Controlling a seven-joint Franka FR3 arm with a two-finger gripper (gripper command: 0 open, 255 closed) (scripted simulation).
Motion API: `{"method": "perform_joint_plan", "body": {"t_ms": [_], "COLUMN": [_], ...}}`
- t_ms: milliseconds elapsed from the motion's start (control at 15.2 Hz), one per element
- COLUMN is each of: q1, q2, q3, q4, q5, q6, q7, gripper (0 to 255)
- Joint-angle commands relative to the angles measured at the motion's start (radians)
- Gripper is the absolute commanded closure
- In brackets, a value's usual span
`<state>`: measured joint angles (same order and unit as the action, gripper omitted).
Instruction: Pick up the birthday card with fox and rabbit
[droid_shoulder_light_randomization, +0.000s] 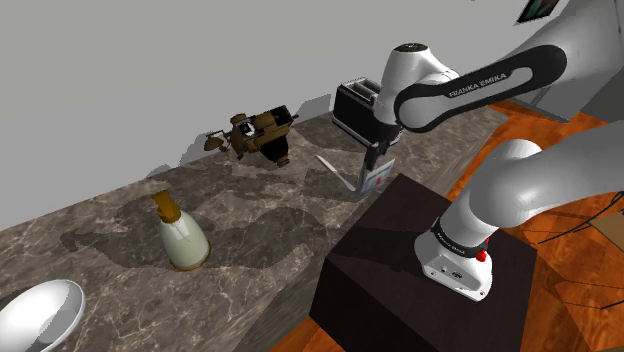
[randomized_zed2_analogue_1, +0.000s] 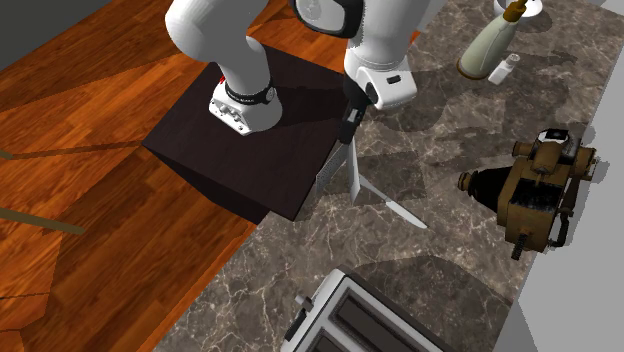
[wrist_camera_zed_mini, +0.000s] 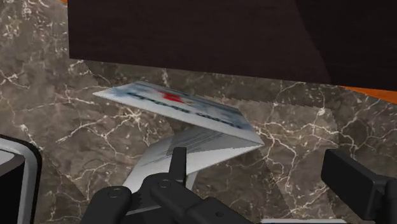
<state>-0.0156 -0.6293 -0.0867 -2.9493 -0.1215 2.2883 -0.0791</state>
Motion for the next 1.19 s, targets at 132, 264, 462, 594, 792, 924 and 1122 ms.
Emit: {"method": "perform_joint_plan", "body": {"t_ms": [132,264,462,594,792,924,1122], "q1": [0.004,0.003,0.003,0.003,0.005,0.005,0.006], "q2": [0.152,0.191,0.253,0.287,0.288,0.288,0.288], "q3": [-0.029,-0.03,-0.032,-0.033,-0.032,-0.032,-0.032], "q4": [-0.038,-0.046,-0.054,-0.057,-0.056,-0.056,-0.056], "q5": [0.003,0.001,-0.002,-0.003,-0.002,-0.001,-0.001], "q6": [0.213,0.259,0.329,0.366,0.366,0.366,0.366], "q7": [-0.017,-0.016,-0.014,-0.014,-0.011,-0.011,-0.011], "gripper": [0,0,0,0,255,255,255]}}
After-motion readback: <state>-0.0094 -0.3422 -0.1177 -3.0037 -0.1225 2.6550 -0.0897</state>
